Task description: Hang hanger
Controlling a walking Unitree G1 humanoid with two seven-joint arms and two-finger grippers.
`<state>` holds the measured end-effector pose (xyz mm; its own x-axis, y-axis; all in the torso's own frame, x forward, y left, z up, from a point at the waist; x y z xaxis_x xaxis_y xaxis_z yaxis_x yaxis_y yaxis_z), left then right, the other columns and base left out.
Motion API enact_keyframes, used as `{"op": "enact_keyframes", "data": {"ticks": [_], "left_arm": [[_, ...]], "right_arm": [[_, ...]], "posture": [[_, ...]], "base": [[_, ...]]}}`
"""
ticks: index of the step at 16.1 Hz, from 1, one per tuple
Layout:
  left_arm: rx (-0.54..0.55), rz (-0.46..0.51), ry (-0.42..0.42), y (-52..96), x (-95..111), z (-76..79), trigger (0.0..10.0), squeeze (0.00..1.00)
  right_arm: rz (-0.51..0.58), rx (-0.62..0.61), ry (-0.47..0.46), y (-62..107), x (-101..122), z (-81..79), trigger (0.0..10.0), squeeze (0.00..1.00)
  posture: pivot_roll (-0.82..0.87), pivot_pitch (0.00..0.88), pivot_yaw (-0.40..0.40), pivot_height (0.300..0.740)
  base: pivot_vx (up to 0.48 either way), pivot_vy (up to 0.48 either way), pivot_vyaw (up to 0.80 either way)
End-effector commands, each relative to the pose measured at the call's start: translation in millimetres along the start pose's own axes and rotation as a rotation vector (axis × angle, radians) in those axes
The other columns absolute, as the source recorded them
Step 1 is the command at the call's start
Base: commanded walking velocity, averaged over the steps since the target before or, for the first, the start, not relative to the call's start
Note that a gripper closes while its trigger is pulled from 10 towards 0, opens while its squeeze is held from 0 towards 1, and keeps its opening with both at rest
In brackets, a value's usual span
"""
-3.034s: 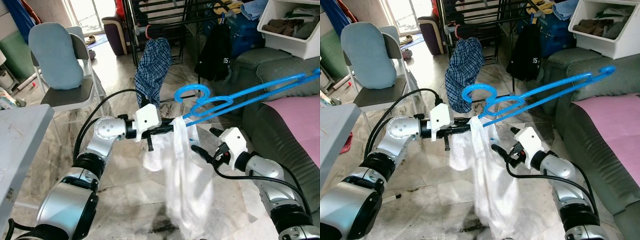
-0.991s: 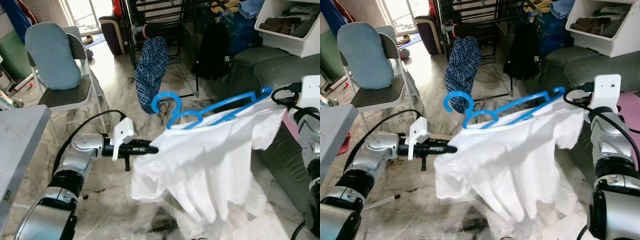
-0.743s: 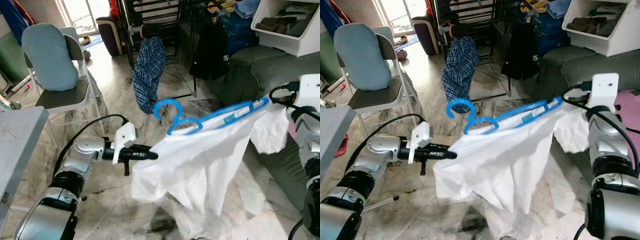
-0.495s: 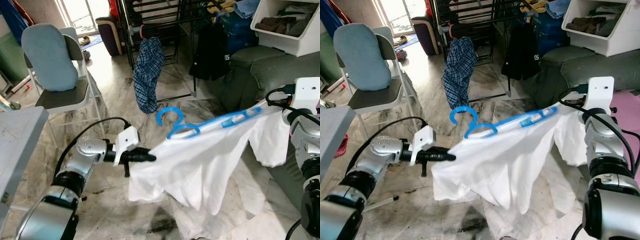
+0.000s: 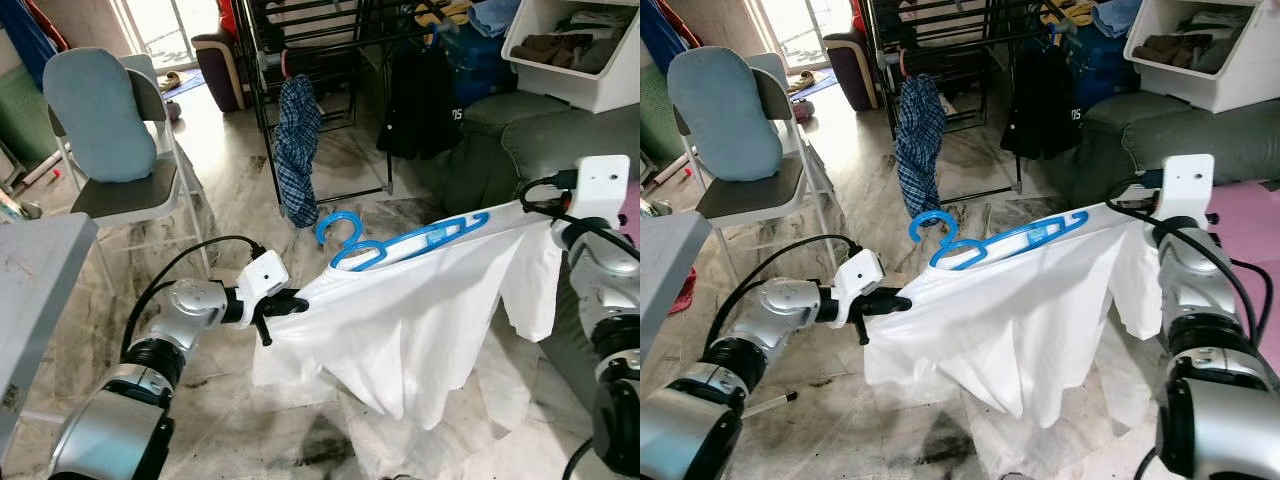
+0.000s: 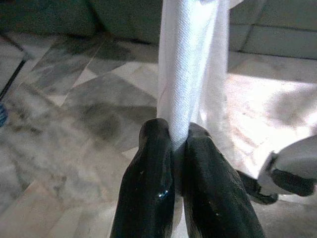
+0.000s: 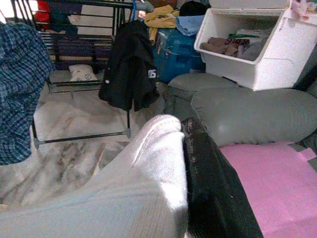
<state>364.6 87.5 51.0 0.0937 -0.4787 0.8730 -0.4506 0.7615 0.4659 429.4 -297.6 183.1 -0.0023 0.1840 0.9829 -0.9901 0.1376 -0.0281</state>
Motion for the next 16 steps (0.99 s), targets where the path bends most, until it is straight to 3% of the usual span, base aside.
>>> {"op": "enact_keyframes", "data": {"ticks": [1,4,7,11,13,14,16], "left_arm": [[0.083,-0.055,0.023,6.7,-11,-13.3,0.0,0.0],[0.167,-0.014,0.056,-12.8,3,-12.9,0.0,0.0],[0.254,0.006,0.141,-31.1,17,-13.7,0.0,0.0],[0.343,0.021,0.237,-35.3,22,-21.3,0.0,0.0],[0.405,0.016,0.254,-33.6,21,-27.3,0.0,0.0],[0.455,0.046,0.338,-30.7,23,-34.5,0.0,0.0],[0.498,0.06,0.381,-25.5,24,-42.7,0.0,0.0]], "right_arm": [[0.082,-0.003,-0.015,-5.8,26,-1.1,0.0,0.0],[0.083,0.086,-0.063,-6.5,20,-39.6,0.0,0.0],[0.107,0.185,-0.111,-5.3,23,-81.8,0.0,0.0],[0.112,0.267,-0.137,0.5,22,-110.9,0.0,0.0],[0.141,0.386,-0.159,12.2,23,-131.9,0.0,0.0],[0.167,0.528,-0.162,30.0,23,-148.7,0.0,0.0],[0.173,0.638,-0.107,48.6,17,-158.3,0.0,0.0]], "posture": [[-0.21,0.0,0.076,0.74],[-0.21,0.0,0.076,0.74],[-0.22,0.0,0.075,0.74],[-0.22,0.0,0.078,0.74],[-0.22,0.0,0.072,0.74],[-0.22,0.0,0.07,0.74],[-0.23,0.0,0.069,0.74]], "base": [[0.0,0.0,0.0],[0.0,0.0,0.0],[0.0,0.0,0.0],[0.0,0.0,0.0],[0.0,0.0,0.0],[0.0,0.0,0.0],[0.0,0.0,0.0]]}}
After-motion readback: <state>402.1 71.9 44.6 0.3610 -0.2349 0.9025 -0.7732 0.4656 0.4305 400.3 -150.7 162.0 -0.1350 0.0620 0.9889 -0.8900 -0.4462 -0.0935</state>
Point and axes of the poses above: a point about 5 cm out from each wrist's last joint towards the gripper, its own y axis pointing back from the gripper into the wrist, its own x axis along the axis of the wrist's last joint, z = x × y, the point moved 6 cm from there along -y, pointing out of the wrist towards the gripper
